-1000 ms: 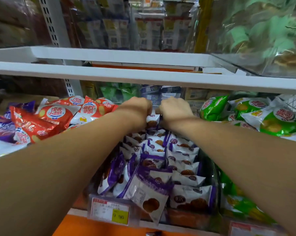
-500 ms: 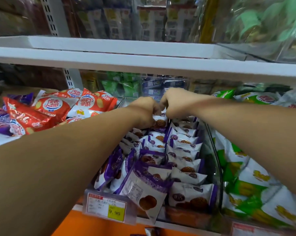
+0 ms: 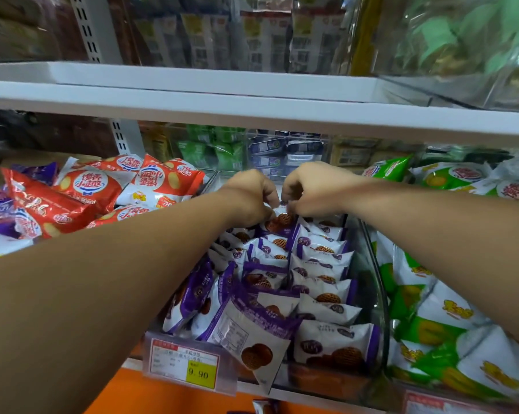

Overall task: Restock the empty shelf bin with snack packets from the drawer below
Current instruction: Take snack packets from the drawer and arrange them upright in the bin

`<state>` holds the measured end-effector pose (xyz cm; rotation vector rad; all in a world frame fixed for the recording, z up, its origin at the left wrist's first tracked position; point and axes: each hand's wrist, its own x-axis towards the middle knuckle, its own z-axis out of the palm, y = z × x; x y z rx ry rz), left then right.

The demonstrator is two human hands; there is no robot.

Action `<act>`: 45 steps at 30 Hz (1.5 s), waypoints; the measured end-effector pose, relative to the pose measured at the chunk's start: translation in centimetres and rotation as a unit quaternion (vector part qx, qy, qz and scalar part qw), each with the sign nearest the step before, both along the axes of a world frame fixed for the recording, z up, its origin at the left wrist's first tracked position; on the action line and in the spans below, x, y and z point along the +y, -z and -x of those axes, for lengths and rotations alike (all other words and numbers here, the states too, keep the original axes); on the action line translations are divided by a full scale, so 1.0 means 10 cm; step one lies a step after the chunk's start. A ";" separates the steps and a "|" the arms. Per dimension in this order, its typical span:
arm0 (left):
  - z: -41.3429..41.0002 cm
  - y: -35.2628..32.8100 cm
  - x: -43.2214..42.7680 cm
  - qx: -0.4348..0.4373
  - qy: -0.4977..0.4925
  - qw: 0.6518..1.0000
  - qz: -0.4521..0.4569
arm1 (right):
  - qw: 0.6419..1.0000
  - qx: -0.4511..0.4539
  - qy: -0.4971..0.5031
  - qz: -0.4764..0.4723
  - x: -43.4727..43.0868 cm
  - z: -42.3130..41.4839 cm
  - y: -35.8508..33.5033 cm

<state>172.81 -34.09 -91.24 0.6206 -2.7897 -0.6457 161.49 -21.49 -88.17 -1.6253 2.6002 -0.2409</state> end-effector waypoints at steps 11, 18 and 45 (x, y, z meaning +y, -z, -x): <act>-0.44 -0.42 0.10 -0.066 0.046 0.994 0.073 | 1.000 -0.005 0.011 -0.019 0.08 -0.27 -0.15; -1.26 -0.76 0.47 -0.165 0.116 0.979 -0.012 | 0.974 -0.176 -0.070 -0.122 0.52 -1.10 -0.59; -1.68 -0.60 0.76 0.163 0.084 0.930 -0.320 | 0.706 -0.688 -0.009 0.168 1.15 -1.32 -0.24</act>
